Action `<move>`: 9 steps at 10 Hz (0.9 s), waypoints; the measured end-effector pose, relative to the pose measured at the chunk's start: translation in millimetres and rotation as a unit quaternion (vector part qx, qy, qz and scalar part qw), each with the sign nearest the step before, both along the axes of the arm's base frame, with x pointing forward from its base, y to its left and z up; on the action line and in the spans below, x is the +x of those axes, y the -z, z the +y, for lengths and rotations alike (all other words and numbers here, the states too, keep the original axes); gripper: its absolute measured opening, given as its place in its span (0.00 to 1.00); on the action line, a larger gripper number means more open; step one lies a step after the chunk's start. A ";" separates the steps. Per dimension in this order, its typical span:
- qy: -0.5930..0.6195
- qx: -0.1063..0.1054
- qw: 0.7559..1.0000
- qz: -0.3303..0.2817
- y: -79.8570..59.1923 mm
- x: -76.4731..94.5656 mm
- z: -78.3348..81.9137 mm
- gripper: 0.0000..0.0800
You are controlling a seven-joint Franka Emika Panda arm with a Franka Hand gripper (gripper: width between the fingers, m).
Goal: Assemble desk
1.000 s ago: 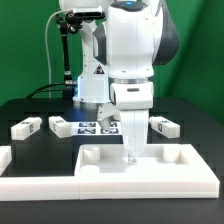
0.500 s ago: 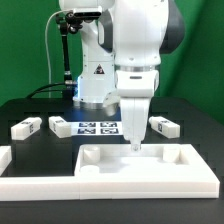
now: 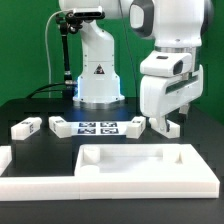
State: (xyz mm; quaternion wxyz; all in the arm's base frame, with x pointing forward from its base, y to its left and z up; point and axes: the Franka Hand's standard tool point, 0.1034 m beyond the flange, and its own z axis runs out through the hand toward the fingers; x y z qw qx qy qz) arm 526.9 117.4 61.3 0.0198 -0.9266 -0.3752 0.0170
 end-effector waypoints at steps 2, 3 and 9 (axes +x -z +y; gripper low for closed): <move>0.053 -0.002 0.999 0.002 0.1 -0.3 1.2 0.81; 0.126 -0.002 0.992 0.005 0.1 -1.5 4.6 0.81; 0.192 -0.047 0.977 0.080 4.6 -38.9 37.0 0.81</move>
Offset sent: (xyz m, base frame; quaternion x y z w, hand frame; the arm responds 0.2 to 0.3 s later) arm -0.0439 0.0463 0.0092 -0.0233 -0.0052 0.1402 0.9898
